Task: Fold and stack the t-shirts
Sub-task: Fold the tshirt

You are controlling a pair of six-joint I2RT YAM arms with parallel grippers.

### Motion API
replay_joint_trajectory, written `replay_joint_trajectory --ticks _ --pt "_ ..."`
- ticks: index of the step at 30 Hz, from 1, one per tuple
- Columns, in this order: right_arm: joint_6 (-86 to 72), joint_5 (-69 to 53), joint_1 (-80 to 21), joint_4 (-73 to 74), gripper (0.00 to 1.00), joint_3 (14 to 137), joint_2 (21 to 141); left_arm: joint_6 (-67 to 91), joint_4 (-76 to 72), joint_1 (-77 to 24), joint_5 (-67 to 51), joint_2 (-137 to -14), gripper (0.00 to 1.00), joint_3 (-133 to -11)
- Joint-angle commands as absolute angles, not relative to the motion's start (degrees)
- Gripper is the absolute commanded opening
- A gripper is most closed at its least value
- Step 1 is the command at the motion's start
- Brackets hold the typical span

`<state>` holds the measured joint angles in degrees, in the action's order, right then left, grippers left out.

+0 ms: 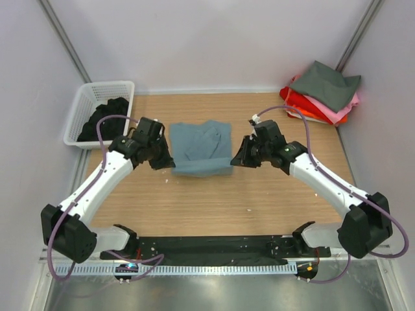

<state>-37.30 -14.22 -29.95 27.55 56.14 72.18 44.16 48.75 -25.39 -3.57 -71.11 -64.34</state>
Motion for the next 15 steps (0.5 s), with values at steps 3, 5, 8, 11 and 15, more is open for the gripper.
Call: replay_joint_trajectory --ticks 3,5,8,11,15 --pt "-32.9 -11.9 -27.6 28.8 0.01 64.2 79.2 39.8 50.7 -22.3 -2.5 -77.2 0.00 -73.0" --pt "-31.6 -12.6 -26.2 28.7 0.01 68.2 83.6 39.0 50.9 -20.3 -3.2 -81.3 0.00 -75.5" --pt "-29.4 -12.4 -22.9 30.7 0.01 82.9 95.3 37.5 50.5 -16.4 -4.9 -90.8 0.01 -84.7" --pt "-29.2 -8.0 -21.5 34.3 0.09 99.9 109.4 35.3 49.9 -11.1 -6.5 -105.2 0.08 -96.6" --pt "-30.4 -8.5 -19.2 47.7 0.86 134.8 135.7 35.3 63.1 -6.1 -15.1 -134.5 0.53 -132.8"
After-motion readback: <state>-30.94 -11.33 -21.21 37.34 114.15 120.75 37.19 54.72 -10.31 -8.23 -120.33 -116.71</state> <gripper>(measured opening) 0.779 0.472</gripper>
